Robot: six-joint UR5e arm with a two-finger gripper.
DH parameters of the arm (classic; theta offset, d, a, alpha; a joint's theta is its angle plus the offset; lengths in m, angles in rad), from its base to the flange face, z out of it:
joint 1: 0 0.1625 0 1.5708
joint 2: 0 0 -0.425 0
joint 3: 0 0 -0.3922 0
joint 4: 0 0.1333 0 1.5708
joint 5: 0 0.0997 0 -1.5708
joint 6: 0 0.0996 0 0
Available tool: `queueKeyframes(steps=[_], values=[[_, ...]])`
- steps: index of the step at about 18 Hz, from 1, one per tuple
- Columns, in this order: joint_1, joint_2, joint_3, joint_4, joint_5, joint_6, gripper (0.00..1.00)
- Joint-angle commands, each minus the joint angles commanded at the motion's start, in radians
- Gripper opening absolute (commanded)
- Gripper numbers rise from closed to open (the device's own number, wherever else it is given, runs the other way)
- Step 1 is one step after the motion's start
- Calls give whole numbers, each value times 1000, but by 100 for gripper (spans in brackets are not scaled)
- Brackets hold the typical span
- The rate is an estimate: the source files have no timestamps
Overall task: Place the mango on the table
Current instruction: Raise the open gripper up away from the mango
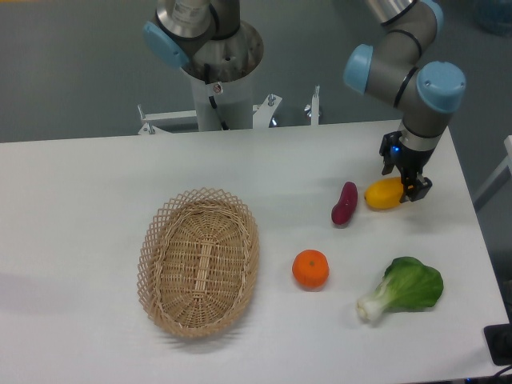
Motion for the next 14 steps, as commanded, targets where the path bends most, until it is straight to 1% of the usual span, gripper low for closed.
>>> queueKeyframes(steps=[1,2,4,7,8,11,14], values=[[-6,8,15,-5,2,-23,100],[-24,17,34,-23,2,-51,100],[-66,17,93,-83,6,-121,100],[-139,11,204,-164,5,-273,100],[-185,2,277,-217,2,-380,100],[-227,0,347,-271,-27,-507,100],[-273,12,403,-330,-61,-644,100]])
